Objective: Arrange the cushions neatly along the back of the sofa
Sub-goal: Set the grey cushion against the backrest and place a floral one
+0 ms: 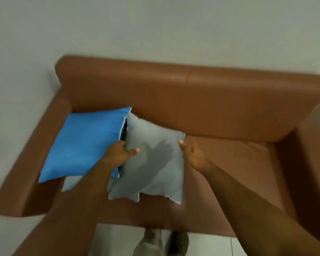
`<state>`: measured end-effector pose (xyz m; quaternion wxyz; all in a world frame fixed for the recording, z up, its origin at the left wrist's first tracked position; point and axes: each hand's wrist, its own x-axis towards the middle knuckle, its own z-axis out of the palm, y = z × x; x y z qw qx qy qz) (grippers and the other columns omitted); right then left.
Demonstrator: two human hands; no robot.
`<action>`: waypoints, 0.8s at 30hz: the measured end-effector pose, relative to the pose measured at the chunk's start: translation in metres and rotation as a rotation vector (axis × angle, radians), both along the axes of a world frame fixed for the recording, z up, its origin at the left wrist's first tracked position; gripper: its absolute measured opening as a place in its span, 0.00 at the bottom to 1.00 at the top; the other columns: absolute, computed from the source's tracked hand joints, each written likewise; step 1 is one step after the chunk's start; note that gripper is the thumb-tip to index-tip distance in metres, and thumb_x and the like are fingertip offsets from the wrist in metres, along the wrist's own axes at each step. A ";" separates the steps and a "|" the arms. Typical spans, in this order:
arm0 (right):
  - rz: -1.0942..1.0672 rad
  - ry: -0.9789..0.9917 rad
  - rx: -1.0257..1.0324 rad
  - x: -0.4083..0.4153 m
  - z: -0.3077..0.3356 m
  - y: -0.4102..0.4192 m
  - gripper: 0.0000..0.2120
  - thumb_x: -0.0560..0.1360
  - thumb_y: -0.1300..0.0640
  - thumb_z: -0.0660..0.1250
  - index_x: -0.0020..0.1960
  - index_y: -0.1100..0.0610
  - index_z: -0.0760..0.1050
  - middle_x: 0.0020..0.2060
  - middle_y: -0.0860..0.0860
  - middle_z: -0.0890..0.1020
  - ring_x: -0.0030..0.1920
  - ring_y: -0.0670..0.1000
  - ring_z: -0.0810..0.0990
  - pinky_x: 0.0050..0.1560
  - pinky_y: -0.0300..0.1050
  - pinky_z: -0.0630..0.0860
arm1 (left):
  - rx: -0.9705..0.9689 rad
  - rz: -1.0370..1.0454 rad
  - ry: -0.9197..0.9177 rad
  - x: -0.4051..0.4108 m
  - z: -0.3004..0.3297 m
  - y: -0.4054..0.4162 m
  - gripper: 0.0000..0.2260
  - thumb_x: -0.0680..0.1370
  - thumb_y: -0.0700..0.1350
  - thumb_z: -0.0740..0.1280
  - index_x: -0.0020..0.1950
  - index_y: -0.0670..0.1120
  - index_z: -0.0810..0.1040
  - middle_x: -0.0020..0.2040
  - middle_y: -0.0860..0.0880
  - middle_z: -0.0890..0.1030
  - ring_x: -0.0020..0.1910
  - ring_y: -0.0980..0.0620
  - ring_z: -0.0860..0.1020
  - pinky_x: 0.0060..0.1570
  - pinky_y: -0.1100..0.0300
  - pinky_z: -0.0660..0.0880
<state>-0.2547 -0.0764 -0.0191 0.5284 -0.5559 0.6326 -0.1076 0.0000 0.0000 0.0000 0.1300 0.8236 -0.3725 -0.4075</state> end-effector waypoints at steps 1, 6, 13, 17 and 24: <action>-0.016 -0.014 0.051 0.003 -0.019 0.004 0.34 0.83 0.40 0.59 0.80 0.60 0.59 0.78 0.58 0.68 0.77 0.60 0.66 0.70 0.45 0.64 | 0.031 0.043 0.049 0.000 -0.018 -0.001 0.30 0.76 0.56 0.71 0.71 0.39 0.71 0.69 0.41 0.76 0.68 0.39 0.74 0.60 0.53 0.70; -0.145 0.035 0.292 0.020 -0.151 0.014 0.40 0.77 0.29 0.60 0.78 0.55 0.64 0.74 0.57 0.73 0.71 0.62 0.74 0.67 0.50 0.71 | 0.075 0.148 0.073 0.000 -0.119 -0.011 0.50 0.68 0.65 0.75 0.81 0.45 0.57 0.76 0.44 0.70 0.72 0.42 0.71 0.68 0.51 0.70; -0.344 -0.043 0.336 0.024 -0.241 0.021 0.52 0.58 0.19 0.71 0.74 0.48 0.70 0.67 0.48 0.80 0.66 0.53 0.80 0.67 0.57 0.77 | 0.145 0.245 0.094 0.018 -0.179 -0.023 0.56 0.61 0.65 0.79 0.80 0.45 0.57 0.78 0.46 0.68 0.74 0.44 0.69 0.73 0.52 0.66; -0.397 -0.085 0.330 0.024 -0.208 0.003 0.44 0.68 0.24 0.66 0.73 0.52 0.73 0.66 0.52 0.81 0.65 0.54 0.79 0.66 0.51 0.75 | 0.149 0.299 0.149 0.010 -0.169 -0.037 0.50 0.67 0.64 0.76 0.81 0.45 0.57 0.78 0.45 0.67 0.74 0.43 0.69 0.71 0.52 0.66; -0.346 -0.169 0.326 -0.074 -0.078 -0.055 0.45 0.56 0.14 0.59 0.56 0.47 0.83 0.51 0.46 0.88 0.53 0.47 0.86 0.51 0.44 0.81 | 0.112 0.375 0.590 -0.020 -0.084 -0.098 0.35 0.75 0.60 0.70 0.79 0.51 0.65 0.70 0.49 0.75 0.59 0.48 0.76 0.59 0.51 0.72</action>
